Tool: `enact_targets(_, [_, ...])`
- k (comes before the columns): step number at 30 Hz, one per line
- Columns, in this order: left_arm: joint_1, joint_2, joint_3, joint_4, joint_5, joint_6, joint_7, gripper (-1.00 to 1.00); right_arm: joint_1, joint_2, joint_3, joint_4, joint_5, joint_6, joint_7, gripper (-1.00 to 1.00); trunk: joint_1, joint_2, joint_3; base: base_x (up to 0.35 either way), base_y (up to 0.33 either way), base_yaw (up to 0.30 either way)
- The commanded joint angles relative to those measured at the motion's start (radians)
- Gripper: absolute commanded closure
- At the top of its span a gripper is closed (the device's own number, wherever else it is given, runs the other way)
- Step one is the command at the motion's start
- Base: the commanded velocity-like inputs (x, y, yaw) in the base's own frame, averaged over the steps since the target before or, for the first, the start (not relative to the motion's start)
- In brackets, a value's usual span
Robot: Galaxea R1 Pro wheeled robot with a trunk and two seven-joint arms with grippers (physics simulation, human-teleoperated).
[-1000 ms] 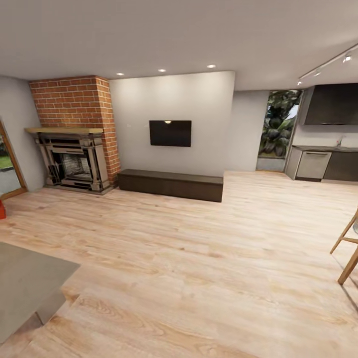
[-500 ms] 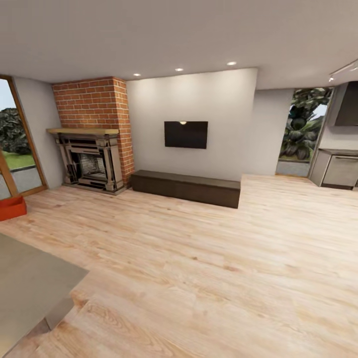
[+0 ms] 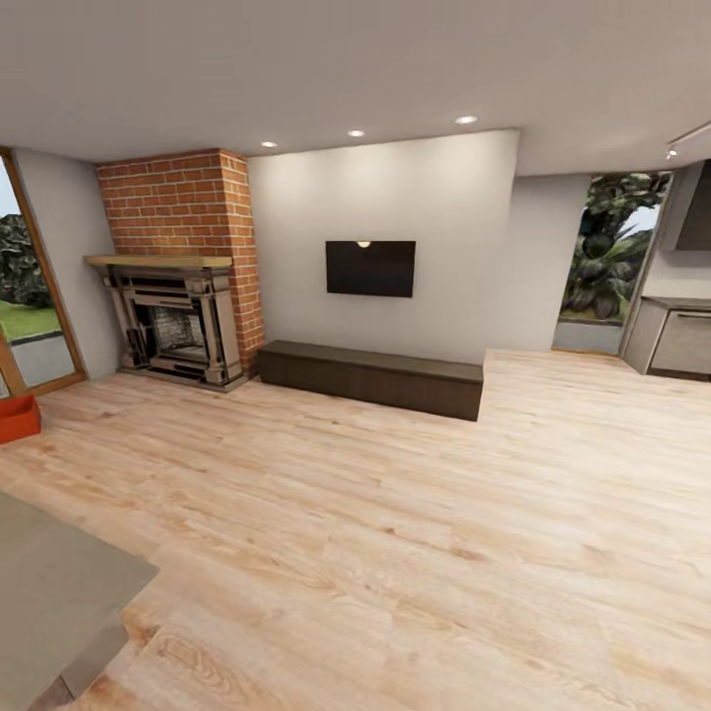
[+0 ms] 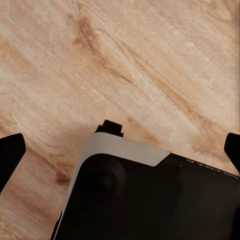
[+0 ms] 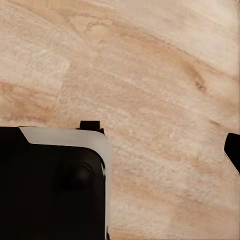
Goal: Move the two storage containers from the living room to the garage. In the garage, place one container on the floor and stack the other container on top of it (either order is fine).
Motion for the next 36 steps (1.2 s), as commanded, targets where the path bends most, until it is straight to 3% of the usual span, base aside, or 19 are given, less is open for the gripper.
enact_targets(1, [-0.001,0.0,0.001,0.001,0.004,-0.004,0.002,-1.0,-0.001,0.001,0.009,0.003,-0.008,-0.005,-0.002,-1.0,0.001,-0.001,-0.001,0.326,0.0,0.0])
enact_targets(36, [-0.001,0.0,0.001,0.001,0.0,-0.005,0.002,-1.0,-0.001,0.012,-0.001,0.003,-0.011,-0.005,-0.008,-1.0,0.001,-0.001,-0.001,0.326,0.0,0.0])
